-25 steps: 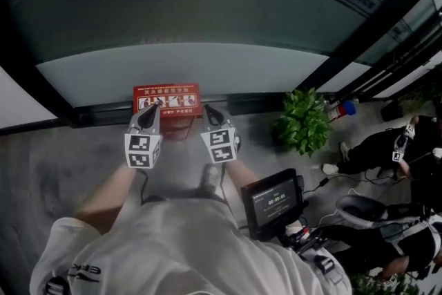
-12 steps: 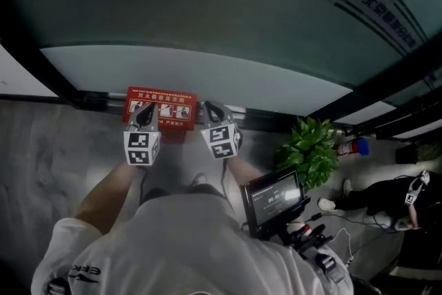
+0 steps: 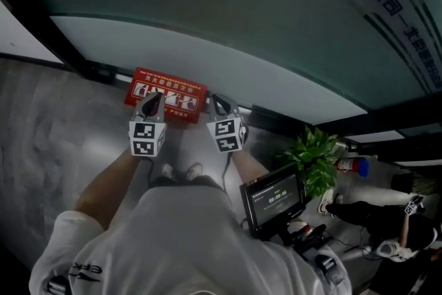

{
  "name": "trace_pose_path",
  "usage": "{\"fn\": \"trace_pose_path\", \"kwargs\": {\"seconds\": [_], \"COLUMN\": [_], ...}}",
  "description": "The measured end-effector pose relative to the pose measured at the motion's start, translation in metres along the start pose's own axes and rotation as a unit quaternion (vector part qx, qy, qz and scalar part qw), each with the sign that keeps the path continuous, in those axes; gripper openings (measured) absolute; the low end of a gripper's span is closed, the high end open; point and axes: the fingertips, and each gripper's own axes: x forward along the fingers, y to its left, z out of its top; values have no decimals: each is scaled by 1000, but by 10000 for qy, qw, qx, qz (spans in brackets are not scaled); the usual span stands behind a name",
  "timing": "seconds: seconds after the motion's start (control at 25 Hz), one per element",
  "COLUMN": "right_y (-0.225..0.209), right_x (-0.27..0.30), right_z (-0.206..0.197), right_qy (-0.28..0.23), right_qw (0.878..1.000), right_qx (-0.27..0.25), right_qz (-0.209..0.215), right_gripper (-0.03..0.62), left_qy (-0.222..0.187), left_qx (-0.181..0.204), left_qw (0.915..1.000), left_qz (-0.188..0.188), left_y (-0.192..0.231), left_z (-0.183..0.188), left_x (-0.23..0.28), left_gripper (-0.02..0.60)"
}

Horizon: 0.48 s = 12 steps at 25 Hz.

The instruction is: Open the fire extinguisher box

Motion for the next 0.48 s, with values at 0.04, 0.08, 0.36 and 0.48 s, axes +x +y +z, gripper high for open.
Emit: {"fn": "trace_pose_path", "kwargs": {"seconds": [0.04,0.08,0.36,0.48], "right_y": [2,5,28,38], "right_x": [1,2,35,51], "right_z": [-3,-8,-67,-104], "right_qy": [45,111,630,867], "right_qw": [10000,9999,9948,9868], "right_qx": [-28,-64,-682,-1183], "right_qz": [24,71,428,688], "right_gripper": [15,15,15,15], "left_qy": [45,117,678,940], "left_qx": [-6,-23,-151,-212], "left_qw": [10000,9999,9976,9952], "left_qz": [9,28,83,149], "left_y": [1,2,12,13], "left_z": [-4,-9,-70,-103], "left_x": [1,1,17,26], "left_gripper": [3,3,3,3]}}
